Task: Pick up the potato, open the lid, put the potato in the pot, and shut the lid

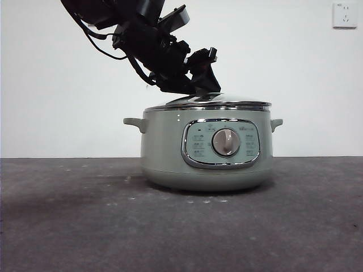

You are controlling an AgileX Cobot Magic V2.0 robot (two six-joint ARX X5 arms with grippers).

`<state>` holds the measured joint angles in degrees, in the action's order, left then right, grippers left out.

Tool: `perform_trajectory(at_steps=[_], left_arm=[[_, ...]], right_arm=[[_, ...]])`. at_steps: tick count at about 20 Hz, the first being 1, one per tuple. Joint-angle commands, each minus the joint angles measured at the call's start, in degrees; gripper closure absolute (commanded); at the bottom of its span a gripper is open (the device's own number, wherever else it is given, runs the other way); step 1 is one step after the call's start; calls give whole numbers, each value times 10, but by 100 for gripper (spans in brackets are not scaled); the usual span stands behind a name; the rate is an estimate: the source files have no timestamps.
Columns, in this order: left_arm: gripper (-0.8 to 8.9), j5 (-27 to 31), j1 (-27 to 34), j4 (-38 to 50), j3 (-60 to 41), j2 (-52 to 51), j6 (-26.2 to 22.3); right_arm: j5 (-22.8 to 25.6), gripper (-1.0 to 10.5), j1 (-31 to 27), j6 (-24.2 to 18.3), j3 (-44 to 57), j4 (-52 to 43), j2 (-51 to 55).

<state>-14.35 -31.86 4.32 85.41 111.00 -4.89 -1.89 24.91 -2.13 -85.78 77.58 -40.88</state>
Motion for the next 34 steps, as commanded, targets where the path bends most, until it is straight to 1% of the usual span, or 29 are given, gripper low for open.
perform_trajectory(at_steps=[1, 6, 8, 9, 11, 13, 18, 19, 20, 21, 22, 23, 28, 34], left_arm=[[821, -6, -4, -35, -1, 7, 5], [808, -6, -3, -67, -1, 7, 1], [806, -6, -3, -74, -1, 7, -13], [821, 7, -3, -76, -1, 7, -26], [821, 36, -3, -79, -1, 7, -35], [821, 36, -3, -81, -1, 7, -43], [812, 35, 0, -81, -1, 6, -44], [773, 35, 0, -79, -1, 6, -44], [675, 35, 0, -77, -1, 6, -43], [535, 35, 0, -77, -1, 6, -43], [430, 35, 0, -77, 1, 6, -43], [405, 35, 0, -77, 3, 5, -43], [404, 35, 1, -93, 35, -5, -43], [404, 35, 2, -259, 141, -29, -43]], right_arm=[[10, 509, 1, 3, 5, 14, 3], [15, 509, 1, 3, 5, 14, 3], [15, 509, 1, 3, 5, 14, 3], [15, 509, 1, 4, 5, 14, 3], [15, 509, 1, 4, 5, 14, 3], [15, 509, 1, 4, 5, 14, 3], [15, 509, 1, 4, 5, 14, 3], [15, 509, 1, 4, 5, 14, 3], [15, 509, 1, 4, 5, 14, 3], [15, 509, 1, 4, 5, 14, 3], [16, 509, 1, 4, 5, 14, 3], [16, 509, 1, 4, 5, 14, 3], [16, 509, 1, 4, 5, 14, 3], [19, 509, 1, 4, 5, 14, 3]])
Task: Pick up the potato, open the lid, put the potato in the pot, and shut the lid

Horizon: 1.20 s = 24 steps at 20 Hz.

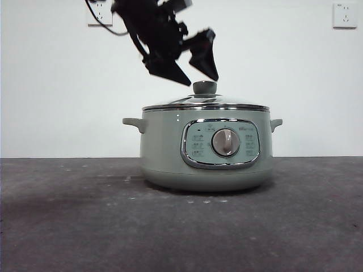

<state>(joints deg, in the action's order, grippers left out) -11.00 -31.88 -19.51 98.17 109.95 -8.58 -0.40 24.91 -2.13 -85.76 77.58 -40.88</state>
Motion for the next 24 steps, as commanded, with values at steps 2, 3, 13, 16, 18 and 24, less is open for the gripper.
perform_trajectory(at_steps=[2, 3, 13, 16, 18, 24], left_arm=[[404, 1, 2, -50, 18, -58, -1], [404, 1, 2, -73, 18, -83, 2], [405, 1, 6, -391, 18, -351, 23], [405, 1, 6, -416, 18, -390, 24], [406, 1, 6, -429, 18, -400, 24], [820, 1, 6, -451, 18, -399, 23]], right_arm=[[11, 509, 1, 4, 5, 14, 2], [14, 509, 1, 4, 5, 14, 1], [13, 509, 2, -9, 5, 14, -52], [11, 509, 2, -11, 5, 14, -68], [0, 510, 2, -11, 5, 14, -78], [-9, 955, 2, -11, 5, 14, -92]])
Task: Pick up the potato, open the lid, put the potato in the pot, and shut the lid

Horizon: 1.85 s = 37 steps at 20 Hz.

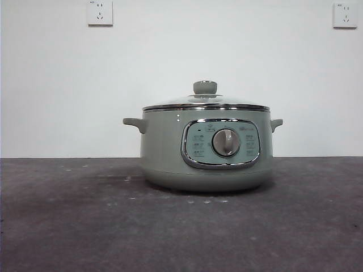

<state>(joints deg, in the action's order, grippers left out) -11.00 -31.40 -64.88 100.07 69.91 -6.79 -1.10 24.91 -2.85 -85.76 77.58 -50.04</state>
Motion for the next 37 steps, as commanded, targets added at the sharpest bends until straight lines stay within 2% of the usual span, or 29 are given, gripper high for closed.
perform_trajectory(at_steps=[1, 5, 14, 15, 17, 21, 23, 24, 26, 29, 33, 37], left_arm=[[820, 1, 1, 2, -1, 1, 5], [817, 2, 1, 2, -1, 1, 6], [817, 4, 1, -10, -1, 1, 5], [818, 26, 2, 6, -1, 1, -24], [814, 51, 2, 29, 0, 1, -2], [814, 71, 9, 40, 0, 1, -10], [814, 81, 30, 57, -2, 0, -19], [814, 80, 62, 69, -4, -10, -40], [814, 42, 125, 107, -23, -37, -73], [814, -65, 218, 242, -147, -131, -94], [814, -68, 308, 418, -400, -272, -94], [814, -68, 331, 561, -646, -405, -83]], right_arm=[[-2, 955, 2, -3, 5, 14, -1], [0, 947, 2, 11, 5, 14, -1], [1, 947, 2, 11, 5, 14, -26], [1, 947, 2, 11, 5, 14, -31], [1, 947, 2, 11, 5, 14, -43], [1, 947, 2, 11, 5, 14, -69], [1, 947, 1, 11, 5, 14, -86], [1, 947, 1, 11, 5, 14, -96], [1, 947, 1, 11, 5, 14, -111], [1, 947, 1, 11, 5, 14, -131], [3, 947, 1, 11, 5, 14, -157], [7, 947, 1, 11, 5, 13, -170]])
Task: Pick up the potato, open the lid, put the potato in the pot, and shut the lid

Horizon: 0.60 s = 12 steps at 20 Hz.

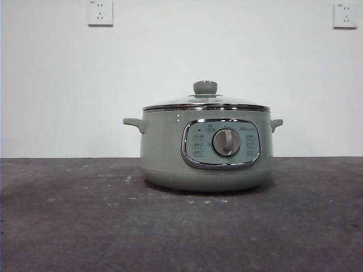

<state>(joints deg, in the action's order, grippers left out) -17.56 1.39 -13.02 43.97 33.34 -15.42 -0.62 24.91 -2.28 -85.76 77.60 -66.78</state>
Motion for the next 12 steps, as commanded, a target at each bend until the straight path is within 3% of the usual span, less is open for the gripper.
perform_trajectory(at_steps=[1, 6, 8, 12], left_arm=[[814, -2, 3, 70, -140, -70, 4], [814, 27, 4, 105, -328, -204, 21], [814, 56, 7, 104, -373, -248, 38], [814, 56, 11, 92, -429, -317, 68]], right_arm=[[3, 947, 1, 5, 5, 13, -5], [7, 947, 1, 5, 5, 13, -6], [7, 947, 1, 5, 5, 13, -6], [7, 947, 1, 5, 5, 13, -6]])
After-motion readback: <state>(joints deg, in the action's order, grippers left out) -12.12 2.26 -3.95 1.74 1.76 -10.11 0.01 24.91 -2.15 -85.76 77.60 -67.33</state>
